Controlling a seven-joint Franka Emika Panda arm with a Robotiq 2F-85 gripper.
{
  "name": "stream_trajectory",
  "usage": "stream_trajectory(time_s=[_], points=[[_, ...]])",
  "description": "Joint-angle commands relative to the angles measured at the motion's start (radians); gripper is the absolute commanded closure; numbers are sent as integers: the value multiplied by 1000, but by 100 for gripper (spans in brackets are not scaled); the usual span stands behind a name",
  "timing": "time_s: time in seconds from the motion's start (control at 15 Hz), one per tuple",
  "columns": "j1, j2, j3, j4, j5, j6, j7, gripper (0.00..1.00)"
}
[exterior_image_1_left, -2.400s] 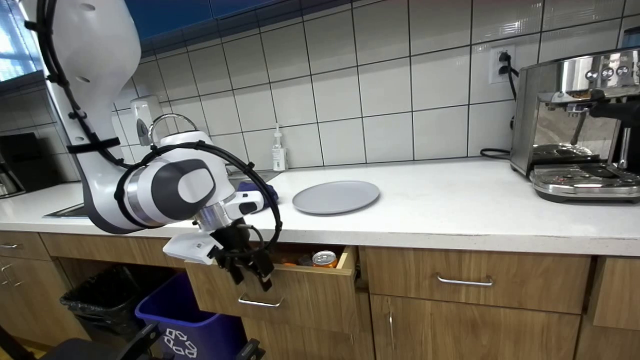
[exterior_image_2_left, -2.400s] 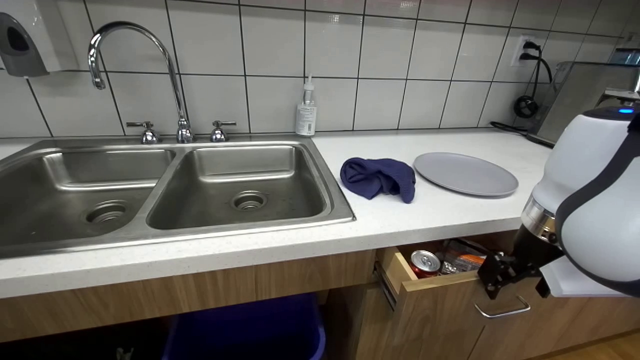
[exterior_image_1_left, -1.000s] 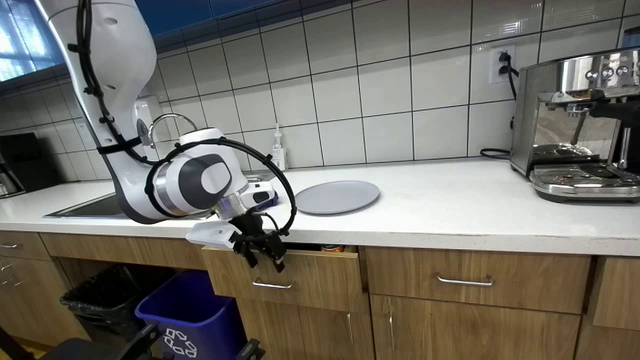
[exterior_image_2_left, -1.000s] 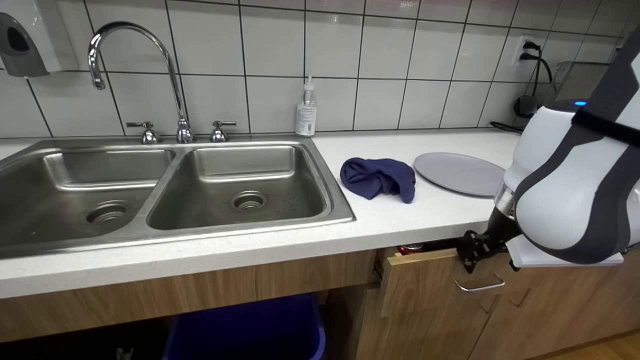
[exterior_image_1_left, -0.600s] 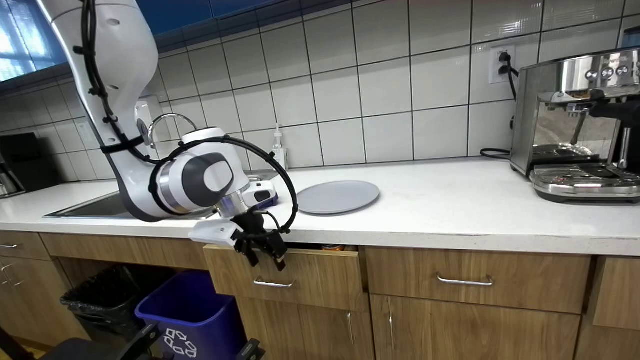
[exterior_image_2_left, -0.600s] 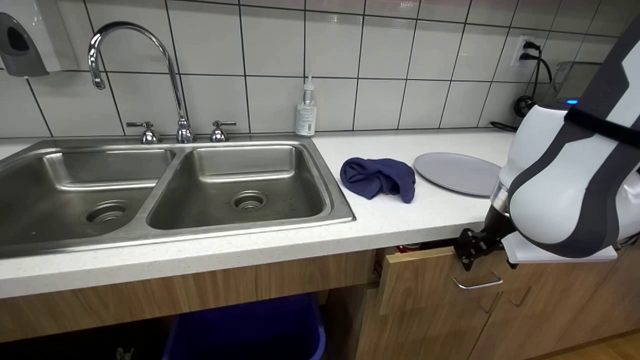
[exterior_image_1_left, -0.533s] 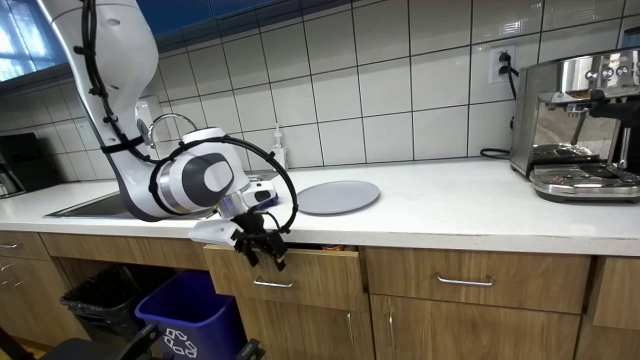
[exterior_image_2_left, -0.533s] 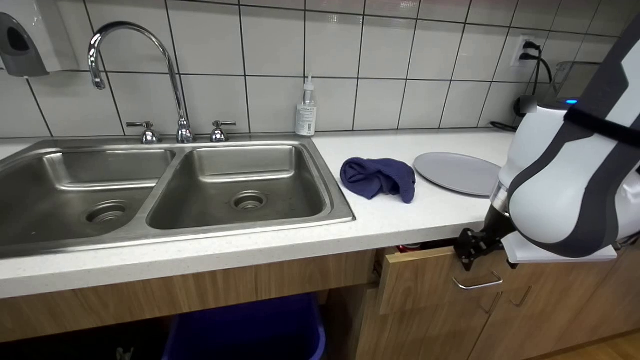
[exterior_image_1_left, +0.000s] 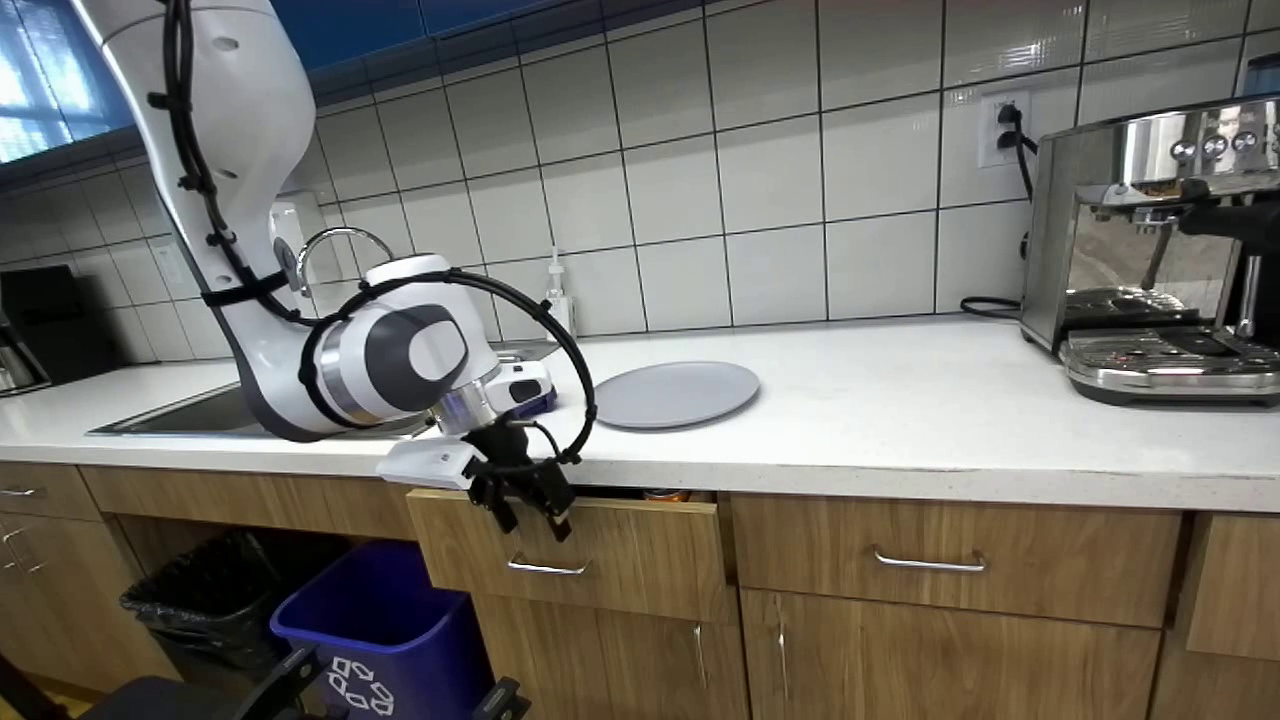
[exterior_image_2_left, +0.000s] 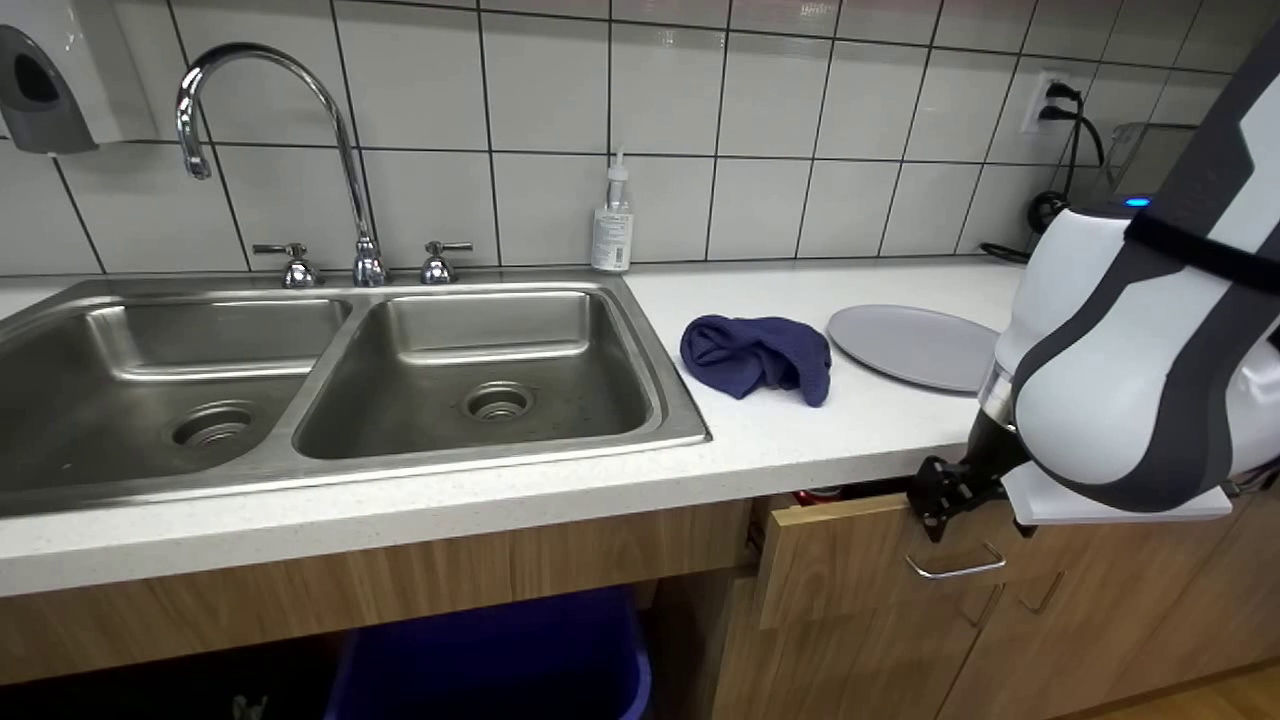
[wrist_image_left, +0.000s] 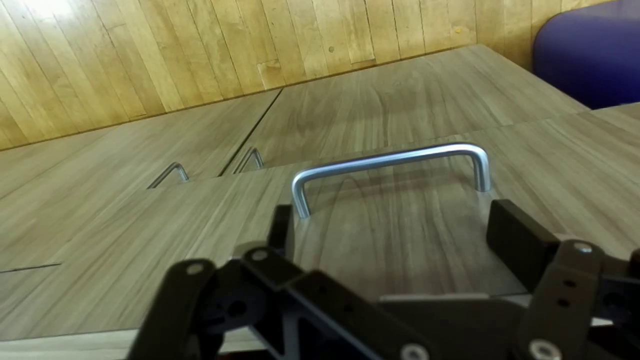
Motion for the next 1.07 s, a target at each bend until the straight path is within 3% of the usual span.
stream_trajectory(time_s=[0.0, 0.73, 1.0], points=[[39, 17, -46, 62, -6, 21, 22, 0], [57, -18, -65, 27, -17, 14, 0, 0], [4, -75, -14, 2, -50, -32, -52, 0]])
